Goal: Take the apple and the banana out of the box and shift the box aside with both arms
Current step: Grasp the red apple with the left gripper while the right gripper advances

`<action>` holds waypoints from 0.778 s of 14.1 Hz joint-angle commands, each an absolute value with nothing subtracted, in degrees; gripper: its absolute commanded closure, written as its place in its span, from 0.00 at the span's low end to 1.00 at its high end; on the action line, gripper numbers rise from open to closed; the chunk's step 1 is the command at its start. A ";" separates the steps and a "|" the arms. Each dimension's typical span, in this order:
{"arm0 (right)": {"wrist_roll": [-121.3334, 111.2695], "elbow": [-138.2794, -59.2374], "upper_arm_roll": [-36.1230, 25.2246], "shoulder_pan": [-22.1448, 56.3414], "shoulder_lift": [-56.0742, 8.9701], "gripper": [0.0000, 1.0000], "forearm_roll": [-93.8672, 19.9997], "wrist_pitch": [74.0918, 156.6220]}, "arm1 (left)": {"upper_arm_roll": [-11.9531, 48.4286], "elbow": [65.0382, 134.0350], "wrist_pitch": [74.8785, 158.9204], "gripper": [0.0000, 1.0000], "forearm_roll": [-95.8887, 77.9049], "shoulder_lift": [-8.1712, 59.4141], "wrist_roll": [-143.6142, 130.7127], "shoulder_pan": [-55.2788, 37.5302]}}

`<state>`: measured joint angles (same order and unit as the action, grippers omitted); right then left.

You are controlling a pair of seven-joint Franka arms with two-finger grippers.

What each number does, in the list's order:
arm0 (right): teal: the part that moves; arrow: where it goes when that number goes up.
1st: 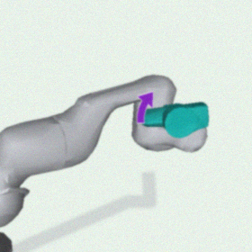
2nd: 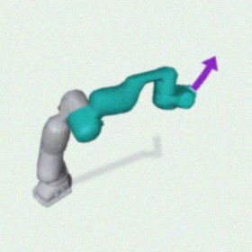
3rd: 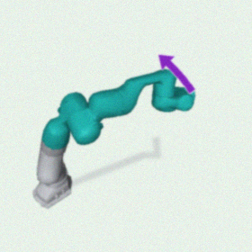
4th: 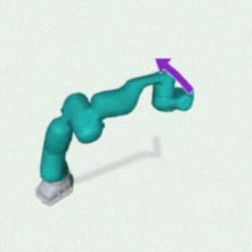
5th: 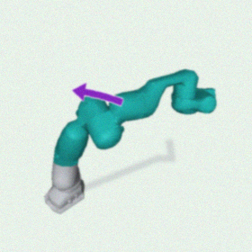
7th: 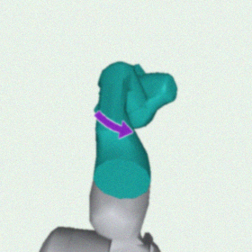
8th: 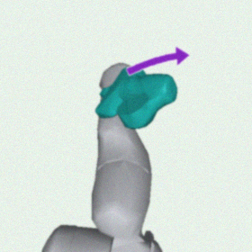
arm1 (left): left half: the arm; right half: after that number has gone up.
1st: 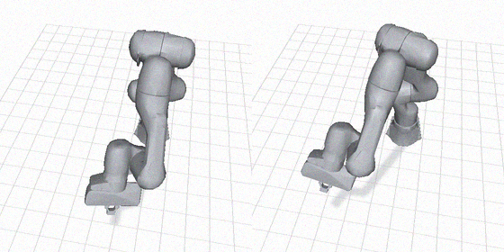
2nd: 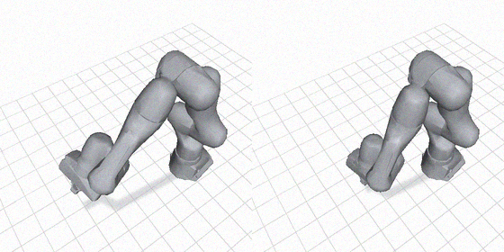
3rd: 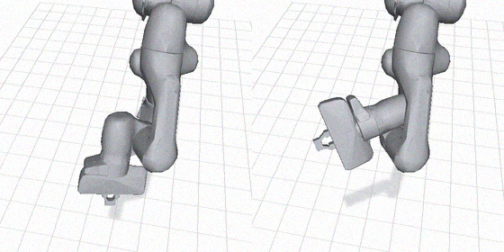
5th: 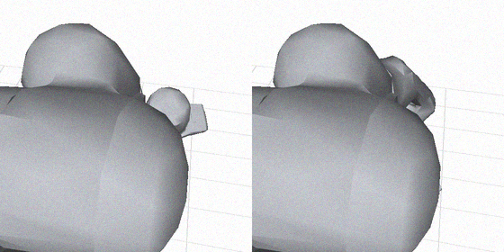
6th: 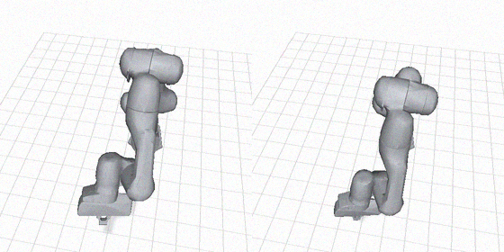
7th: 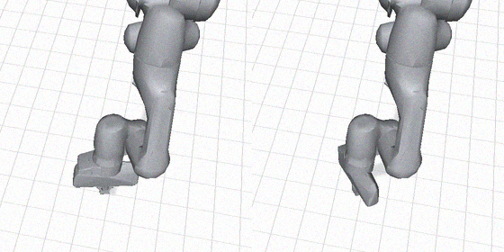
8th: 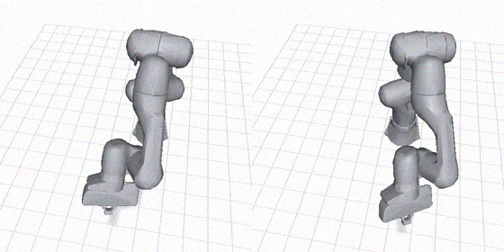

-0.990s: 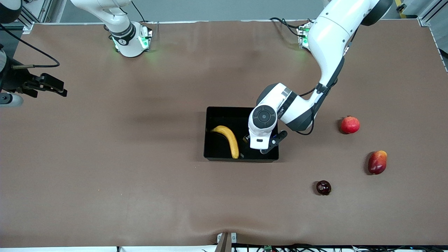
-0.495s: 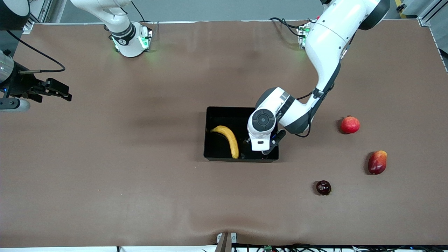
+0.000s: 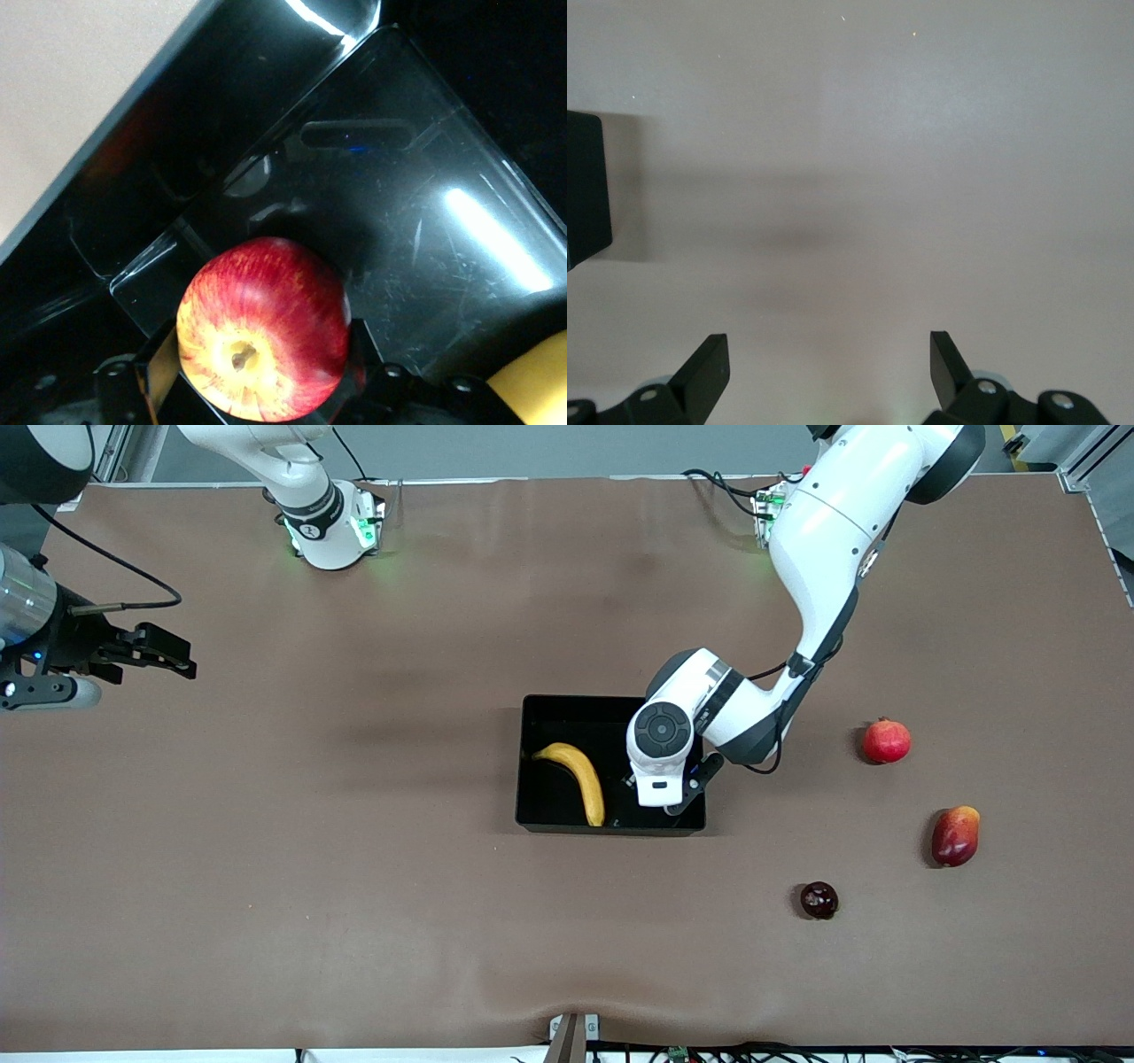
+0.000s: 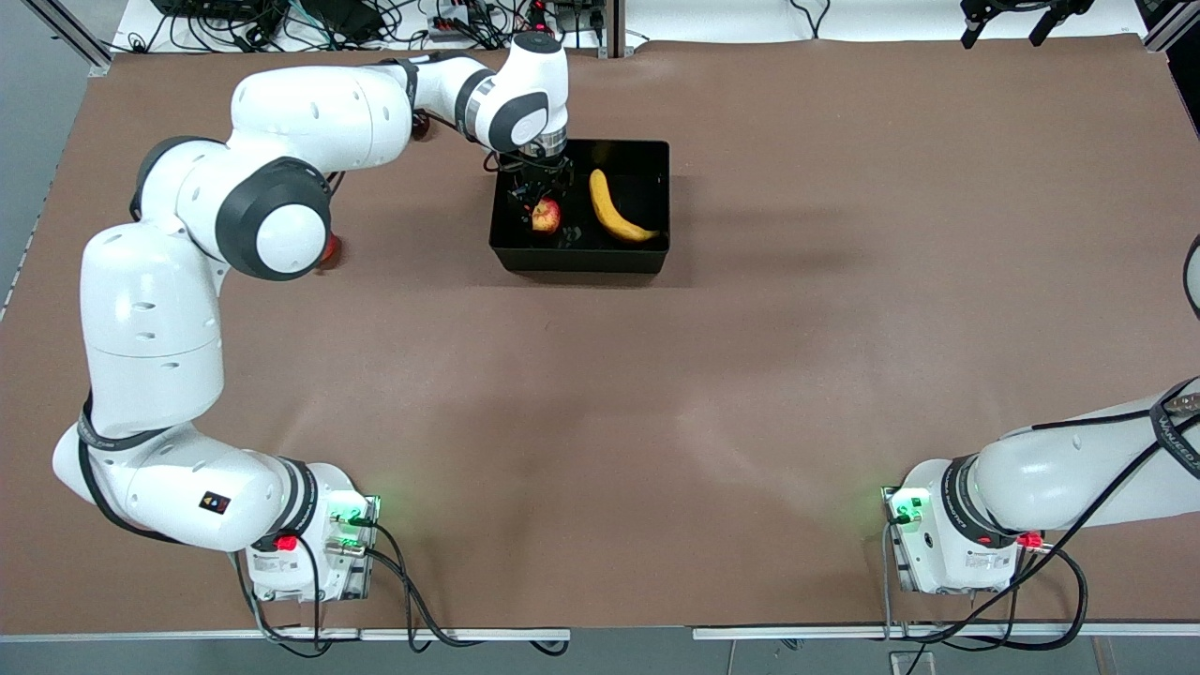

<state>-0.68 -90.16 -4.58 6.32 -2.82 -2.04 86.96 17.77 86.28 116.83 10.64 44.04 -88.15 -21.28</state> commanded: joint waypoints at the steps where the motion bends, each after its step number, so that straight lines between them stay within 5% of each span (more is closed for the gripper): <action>1: -0.70 -89.83 -4.83 6.41 -4.04 0.00 -2.46 87.54 | 17.67 86.49 118.04 0.79 12.13 43.77 -90.70 -21.62; 5: -0.53 -89.74 -4.83 8.00 -3.87 0.00 -2.55 86.75 | 18.02 85.78 117.42 0.98 11.78 41.41 -91.05 -21.71; 11: 0.26 -89.65 -4.75 11.16 -4.13 0.00 -2.81 87.53 | 18.11 85.69 112.68 1.00 12.30 32.71 -86.69 -20.66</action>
